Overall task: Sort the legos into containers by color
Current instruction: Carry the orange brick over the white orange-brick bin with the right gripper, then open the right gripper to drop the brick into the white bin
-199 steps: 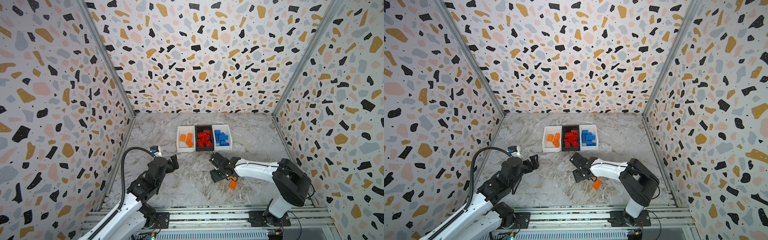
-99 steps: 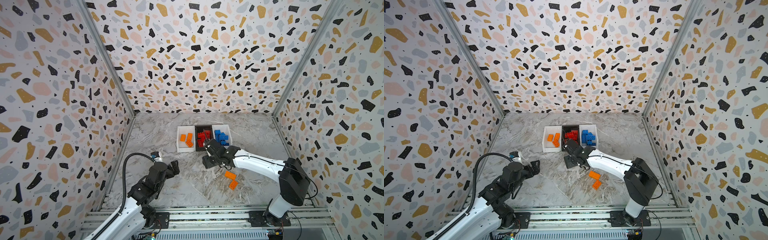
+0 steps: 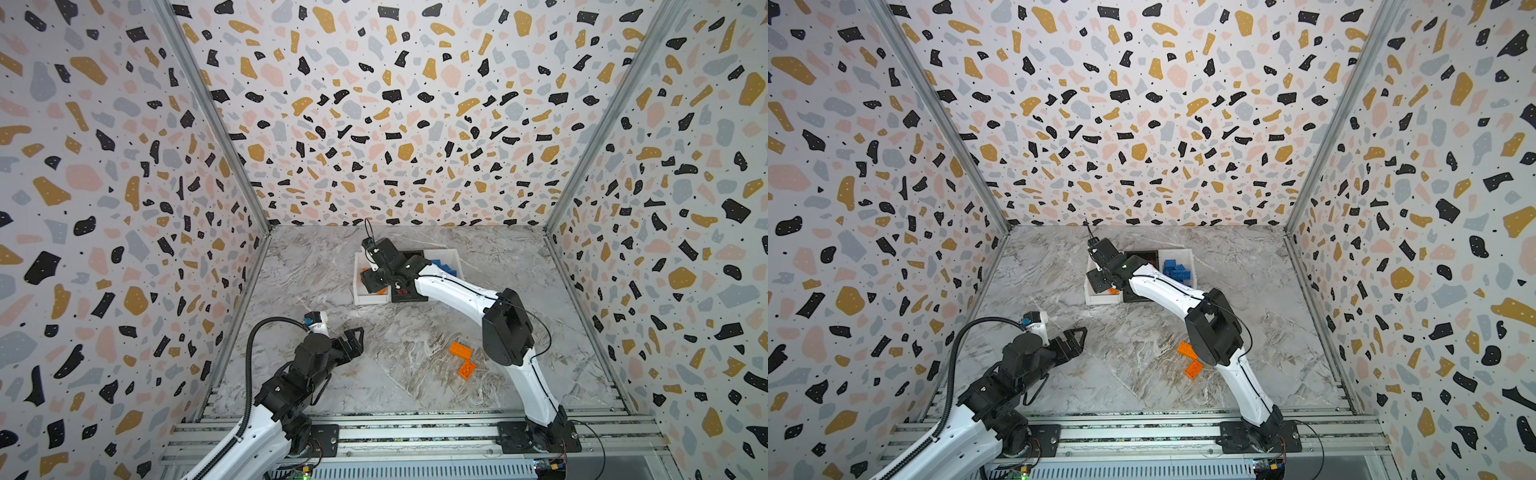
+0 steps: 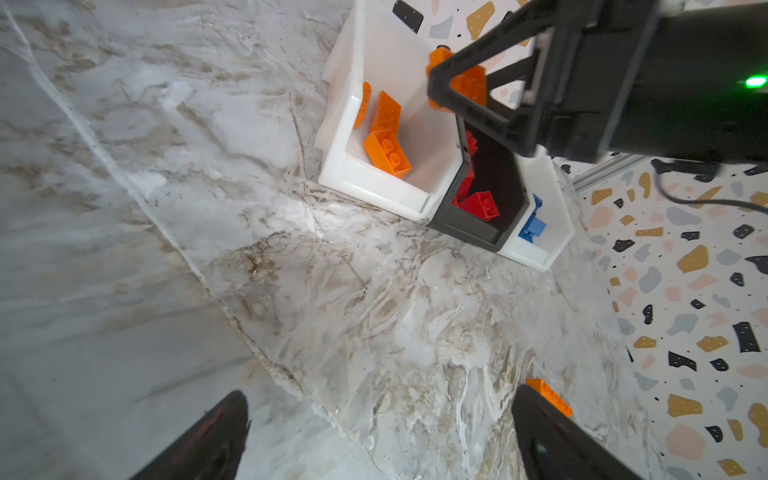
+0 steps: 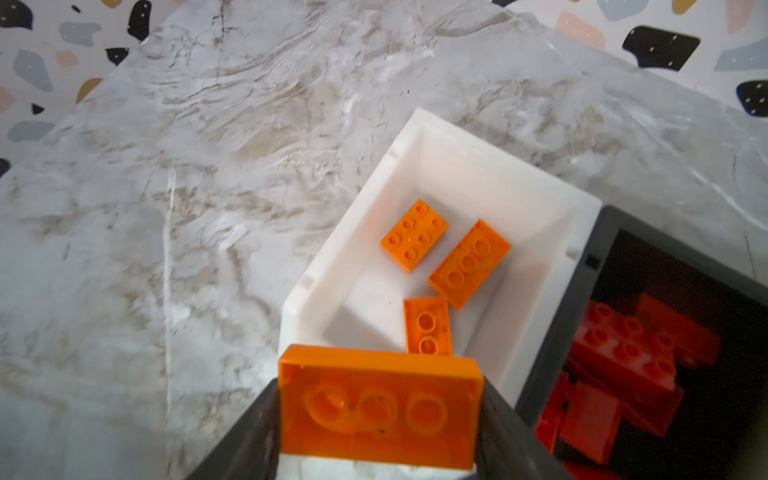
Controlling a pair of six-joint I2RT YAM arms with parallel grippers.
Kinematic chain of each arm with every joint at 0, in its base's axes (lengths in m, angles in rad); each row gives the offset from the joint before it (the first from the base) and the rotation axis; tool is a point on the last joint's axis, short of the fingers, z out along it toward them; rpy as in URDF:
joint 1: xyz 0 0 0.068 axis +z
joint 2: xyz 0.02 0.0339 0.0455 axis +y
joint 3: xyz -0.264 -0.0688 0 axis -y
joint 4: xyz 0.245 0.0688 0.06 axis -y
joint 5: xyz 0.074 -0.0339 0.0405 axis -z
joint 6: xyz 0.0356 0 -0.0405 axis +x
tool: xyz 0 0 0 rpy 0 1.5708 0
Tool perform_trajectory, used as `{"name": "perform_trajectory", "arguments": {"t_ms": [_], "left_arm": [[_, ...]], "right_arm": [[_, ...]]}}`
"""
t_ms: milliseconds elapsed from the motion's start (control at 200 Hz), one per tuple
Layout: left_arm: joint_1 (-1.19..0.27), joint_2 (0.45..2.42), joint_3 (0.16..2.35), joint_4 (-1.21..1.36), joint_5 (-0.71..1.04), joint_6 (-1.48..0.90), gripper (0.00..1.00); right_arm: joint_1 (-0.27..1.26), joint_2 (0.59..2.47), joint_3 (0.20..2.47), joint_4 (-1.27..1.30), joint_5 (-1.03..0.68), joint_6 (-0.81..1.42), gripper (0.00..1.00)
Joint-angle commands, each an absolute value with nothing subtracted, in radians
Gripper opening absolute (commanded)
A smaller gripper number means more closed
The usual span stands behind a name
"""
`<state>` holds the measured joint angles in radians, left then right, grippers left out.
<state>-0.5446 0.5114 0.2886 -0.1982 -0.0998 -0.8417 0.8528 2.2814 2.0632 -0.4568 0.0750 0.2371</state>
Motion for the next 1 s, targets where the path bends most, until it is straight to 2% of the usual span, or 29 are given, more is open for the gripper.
{"name": "perform_trajectory", "arguments": {"t_ms": [0,165,300,385,566,721,856,996], "left_arm": [[-0.546,0.475,0.317,-0.206,-0.077,-0.838,1.0],[-0.546,0.468,0.325,-0.205,-0.061,-0.835,1.0],[-0.546,0.481,0.327,-0.17,-0.046,-0.826,1.0],[-0.548,0.515,0.343,-0.156,-0.051,-0.807,1.0],[-0.595,0.626,0.372,-0.064,-0.03,-0.772,1.0],[-0.662,0.74,0.357,0.086,-0.009,-0.792,1.0],[-0.738,0.873,0.396,0.176,-0.025,-0.788,1.0],[-0.814,0.985,0.466,0.196,-0.057,-0.769,1.0]], "right_arm": [[0.829,2.321,2.207,-0.522,0.06,0.19,0.66],[0.809,2.367,2.322,-0.554,0.029,0.18,0.88],[0.808,2.26,2.228,-0.568,0.069,0.175,0.92],[0.809,2.126,2.053,-0.556,0.111,0.187,0.92],[0.803,1.744,1.489,-0.464,0.187,0.263,0.92],[0.792,1.486,1.09,-0.443,0.176,0.349,0.92],[0.774,1.362,0.865,-0.438,0.156,0.417,0.92],[0.751,1.297,0.74,-0.386,0.133,0.442,0.92]]}}
